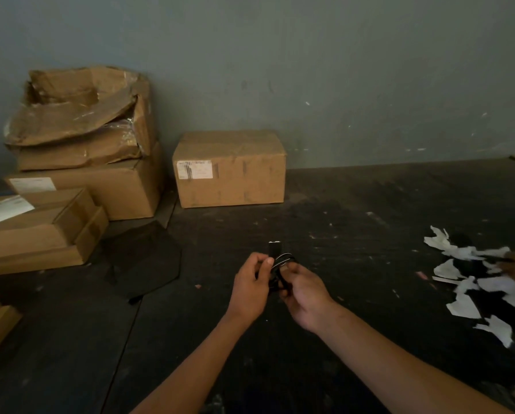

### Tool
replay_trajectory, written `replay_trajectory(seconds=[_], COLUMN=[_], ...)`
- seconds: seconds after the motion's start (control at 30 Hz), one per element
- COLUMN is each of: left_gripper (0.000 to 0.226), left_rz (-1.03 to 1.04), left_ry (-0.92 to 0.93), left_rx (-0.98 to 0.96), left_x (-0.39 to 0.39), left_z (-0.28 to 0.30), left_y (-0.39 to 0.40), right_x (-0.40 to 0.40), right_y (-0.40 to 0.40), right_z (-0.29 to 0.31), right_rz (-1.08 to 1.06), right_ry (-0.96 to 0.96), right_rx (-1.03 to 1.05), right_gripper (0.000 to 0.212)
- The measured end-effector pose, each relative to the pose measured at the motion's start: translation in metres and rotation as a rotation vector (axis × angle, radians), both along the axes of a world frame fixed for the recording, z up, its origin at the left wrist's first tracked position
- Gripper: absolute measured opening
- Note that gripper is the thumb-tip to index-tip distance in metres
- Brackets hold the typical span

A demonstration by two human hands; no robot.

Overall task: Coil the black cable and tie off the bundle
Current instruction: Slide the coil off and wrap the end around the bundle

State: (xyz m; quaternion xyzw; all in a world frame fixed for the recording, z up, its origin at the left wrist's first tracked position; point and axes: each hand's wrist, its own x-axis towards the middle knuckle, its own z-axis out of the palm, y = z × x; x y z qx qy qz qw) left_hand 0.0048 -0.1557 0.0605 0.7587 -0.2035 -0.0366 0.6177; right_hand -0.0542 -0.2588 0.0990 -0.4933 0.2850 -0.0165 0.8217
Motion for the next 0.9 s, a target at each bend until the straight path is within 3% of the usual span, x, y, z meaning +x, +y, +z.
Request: replay_trajectory(seconds=[0.2, 0.43, 0.6, 0.73, 0.8, 0.9], left_gripper=[0.012, 0.009, 0.008, 0.008, 0.007, 0.007], left_rz=[0.025, 0.063, 0.074, 0.095, 0.104, 0.065], left_ry=[0.006, 0.085, 0.048, 0.044, 0.016, -0.039], left_rx=[-0.032, -0.080, -0.053, -0.048, -0.033, -0.016], left_x=[0.001, -0.004, -0.005, -0.001, 0.000, -0.004], left_z=[-0.002, -0.008, -0.009, -0.004, -0.001, 0.003], left_y=[0.001, -0.004, -0.003, -0.001, 0.000, 0.001], right_x=[-0.008, -0.013, -0.014, -0.013, -0.012, -0.009], right_y=[-0.012, -0.019, -0.022, -0.023, -0.023, -0.024], right_z=[0.002, 0.001, 0.000, -0.001, -0.002, -0.001], right_rz=[0.199, 0.124, 0.148, 0.244, 0.271, 0.206], right_ry=[-0.022, -0.076, -0.148, -0.224, -0.248, -0.329], right_rx=[-0.190, -0.532, -0.478, -0.401, -0.601, -1.066], right_gripper=[0.022, 0.019, 0.021, 0.039, 0.039, 0.027])
